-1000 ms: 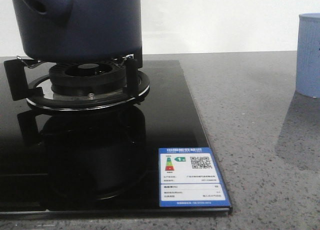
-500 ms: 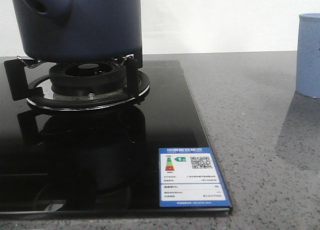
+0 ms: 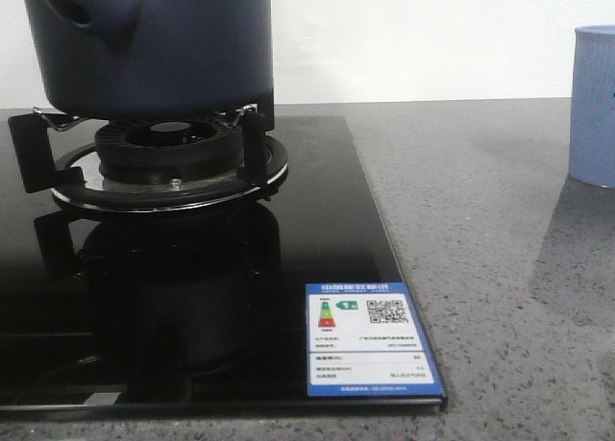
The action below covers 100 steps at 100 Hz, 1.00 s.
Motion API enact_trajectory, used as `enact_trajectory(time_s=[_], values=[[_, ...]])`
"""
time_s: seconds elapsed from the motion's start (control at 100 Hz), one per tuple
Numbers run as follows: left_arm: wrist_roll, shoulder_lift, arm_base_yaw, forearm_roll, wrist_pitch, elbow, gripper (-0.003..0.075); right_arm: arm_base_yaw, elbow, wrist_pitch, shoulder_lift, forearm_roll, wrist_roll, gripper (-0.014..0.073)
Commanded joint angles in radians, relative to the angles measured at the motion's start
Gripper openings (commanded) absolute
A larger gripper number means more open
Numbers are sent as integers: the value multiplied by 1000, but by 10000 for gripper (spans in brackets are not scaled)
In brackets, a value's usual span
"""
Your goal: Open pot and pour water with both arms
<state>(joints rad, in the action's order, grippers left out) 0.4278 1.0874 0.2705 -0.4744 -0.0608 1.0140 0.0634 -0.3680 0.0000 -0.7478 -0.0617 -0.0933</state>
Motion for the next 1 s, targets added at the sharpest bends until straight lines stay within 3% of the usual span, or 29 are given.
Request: enact_trajectory(time_s=[0.0,0.25,0.52,0.99], values=[[-1,-29,-3,-3,100,45,328,5,-25,-155,-63,30,9,527],[-1,-29,-3,-3,100,45,328,5,-25,-329,-218,62,9,529],[-1,-29,-3,-5,100,45,328,5,-25,-439,-329,78,8,632],[-1,-29,-3,-5,100,45,328,5,-25,-666,-543,86,8,631]])
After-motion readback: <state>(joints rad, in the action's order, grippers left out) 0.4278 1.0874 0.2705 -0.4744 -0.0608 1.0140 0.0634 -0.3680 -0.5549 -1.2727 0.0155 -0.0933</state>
